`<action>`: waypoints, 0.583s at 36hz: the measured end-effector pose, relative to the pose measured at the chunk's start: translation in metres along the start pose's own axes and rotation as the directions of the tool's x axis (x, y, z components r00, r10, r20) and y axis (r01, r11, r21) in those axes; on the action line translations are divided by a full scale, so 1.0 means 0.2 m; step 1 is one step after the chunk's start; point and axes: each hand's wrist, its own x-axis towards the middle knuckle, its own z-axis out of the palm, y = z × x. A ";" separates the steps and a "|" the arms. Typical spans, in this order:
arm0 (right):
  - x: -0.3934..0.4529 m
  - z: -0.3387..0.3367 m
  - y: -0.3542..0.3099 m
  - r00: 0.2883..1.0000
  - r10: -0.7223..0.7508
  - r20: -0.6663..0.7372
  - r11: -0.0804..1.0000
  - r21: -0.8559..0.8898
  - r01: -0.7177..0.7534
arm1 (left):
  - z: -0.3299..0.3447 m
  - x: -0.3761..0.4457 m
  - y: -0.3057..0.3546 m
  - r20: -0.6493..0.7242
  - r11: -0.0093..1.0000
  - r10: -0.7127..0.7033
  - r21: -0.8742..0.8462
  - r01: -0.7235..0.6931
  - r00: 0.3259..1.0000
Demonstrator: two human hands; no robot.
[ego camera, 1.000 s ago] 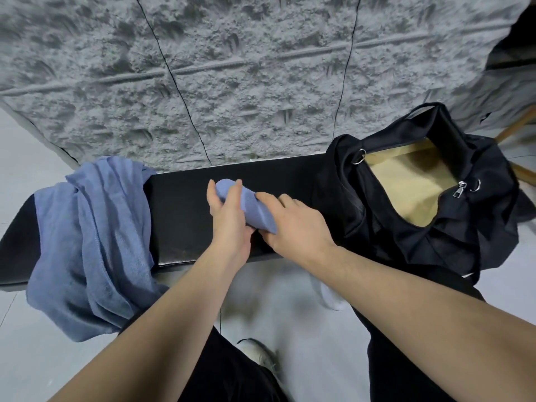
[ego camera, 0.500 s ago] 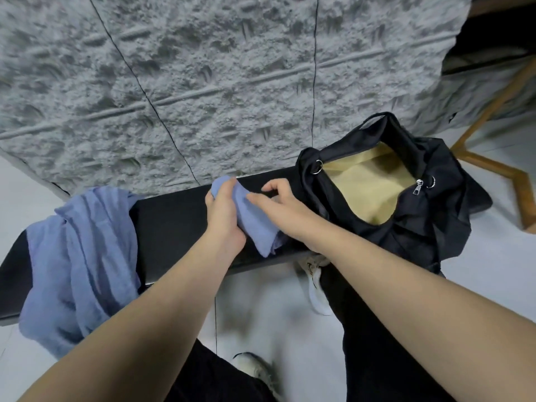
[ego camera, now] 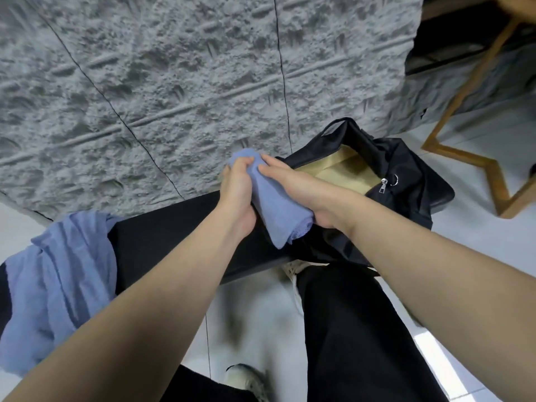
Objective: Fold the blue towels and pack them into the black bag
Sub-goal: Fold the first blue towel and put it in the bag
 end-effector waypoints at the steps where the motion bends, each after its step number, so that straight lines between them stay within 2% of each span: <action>1: -0.01 -0.03 -0.01 1.000 -0.007 0.000 1.000 0.025 0.007 | 0.03 -0.01 0.00 0.008 1.000 0.014 0.025 -0.014 1.000; 6: -0.06 -0.16 -0.02 1.000 -0.021 0.013 0.982 0.190 0.018 | 0.20 -0.05 0.00 0.082 0.983 0.055 0.172 -0.068 0.995; 13: -0.14 -0.34 -0.02 0.999 0.038 0.005 0.930 0.366 -0.037 | 0.32 -0.05 0.00 0.232 0.899 0.062 0.409 -0.155 0.971; 17: -0.18 -0.42 -0.01 0.994 0.108 0.033 0.931 0.348 -0.113 | 0.32 -0.06 -0.01 0.300 0.868 0.067 0.453 -0.204 0.952; 19: -0.18 -0.45 0.00 0.991 0.135 0.003 0.936 0.328 -0.129 | 0.31 -0.06 -0.01 0.316 0.810 0.127 0.514 -0.283 0.940; 20: -0.19 -0.48 0.01 0.988 0.155 -0.009 0.938 0.314 -0.144 | 0.30 -0.05 -0.02 0.325 0.752 0.198 0.555 -0.356 0.925; 21: -0.19 -0.50 0.03 0.985 0.172 -0.030 0.945 0.289 -0.156 | 0.29 -0.03 -0.03 0.341 0.653 0.296 0.609 -0.450 0.892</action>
